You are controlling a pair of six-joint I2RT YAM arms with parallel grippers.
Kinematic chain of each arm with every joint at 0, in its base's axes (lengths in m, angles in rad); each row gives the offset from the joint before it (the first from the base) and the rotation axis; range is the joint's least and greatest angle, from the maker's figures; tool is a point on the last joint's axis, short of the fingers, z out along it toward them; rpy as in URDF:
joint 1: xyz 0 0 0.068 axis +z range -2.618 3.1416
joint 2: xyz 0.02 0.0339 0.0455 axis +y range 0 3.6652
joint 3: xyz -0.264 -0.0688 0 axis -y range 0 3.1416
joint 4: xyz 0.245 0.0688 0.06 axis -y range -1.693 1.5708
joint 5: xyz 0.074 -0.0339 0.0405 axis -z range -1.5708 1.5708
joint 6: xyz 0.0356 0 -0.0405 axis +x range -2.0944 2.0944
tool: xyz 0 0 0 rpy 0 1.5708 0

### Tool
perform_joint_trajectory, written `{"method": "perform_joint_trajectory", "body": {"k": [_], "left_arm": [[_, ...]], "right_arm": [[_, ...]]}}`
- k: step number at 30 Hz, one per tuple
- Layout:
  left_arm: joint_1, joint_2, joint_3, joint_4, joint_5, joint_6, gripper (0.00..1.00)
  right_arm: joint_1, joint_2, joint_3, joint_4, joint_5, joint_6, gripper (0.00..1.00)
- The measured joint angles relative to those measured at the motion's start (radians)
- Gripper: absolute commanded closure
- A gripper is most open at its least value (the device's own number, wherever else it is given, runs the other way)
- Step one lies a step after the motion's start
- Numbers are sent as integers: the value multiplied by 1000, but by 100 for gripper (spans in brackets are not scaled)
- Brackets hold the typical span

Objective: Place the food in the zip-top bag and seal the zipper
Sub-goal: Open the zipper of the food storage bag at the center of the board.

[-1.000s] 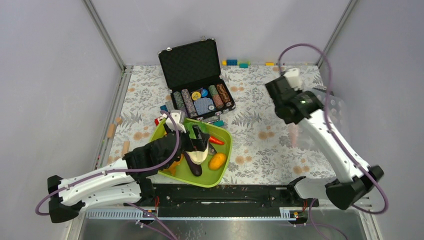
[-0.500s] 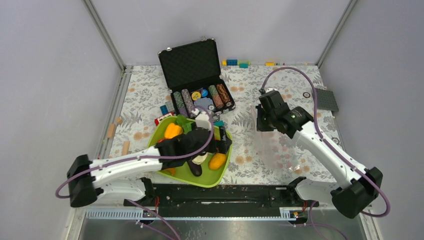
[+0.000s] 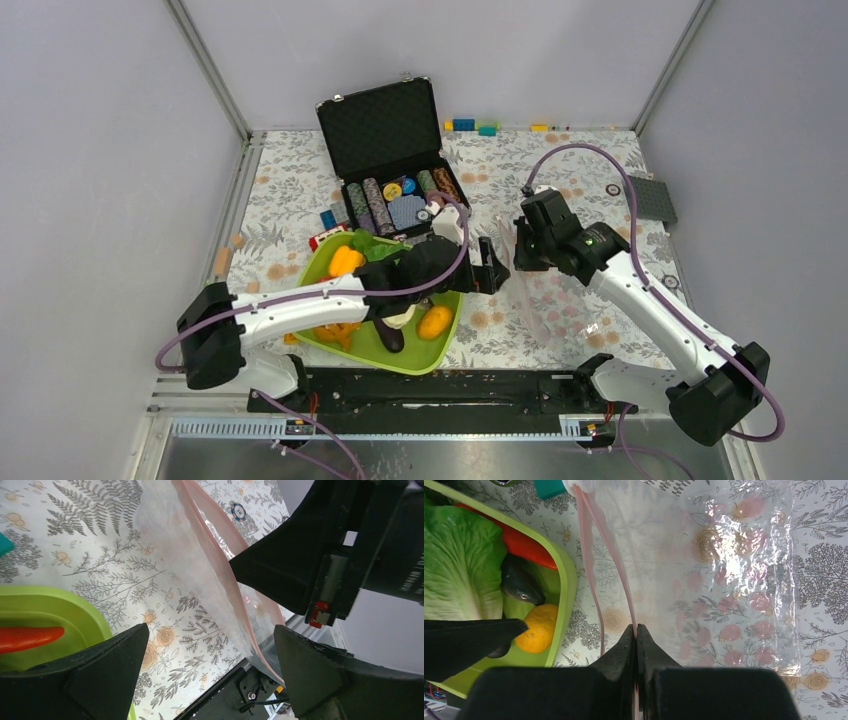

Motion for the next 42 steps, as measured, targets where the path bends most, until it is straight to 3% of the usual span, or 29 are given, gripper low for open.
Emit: {"method": "perform_joint_trajectory", "body": {"k": [7, 18, 27, 30, 35, 42], "left_arm": [[0, 101, 48, 11, 38, -23, 7], [0, 193, 122, -21, 45, -31, 40], [3, 205, 123, -82, 11, -56, 98], [9, 205, 123, -132, -35, -70, 100], [51, 179, 81, -197, -90, -109, 100], [71, 13, -33, -113, -87, -161, 100]], "right_arm": [[6, -24, -2, 13, -6, 18, 100], [10, -83, -15, 23, -39, 45, 100], [11, -130, -20, 8, -92, -4, 100], [12, -123, -14, -46, -51, -51, 100], [13, -111, 19, -168, 149, -103, 99], [43, -99, 81, -193, 277, -93, 89]]}}
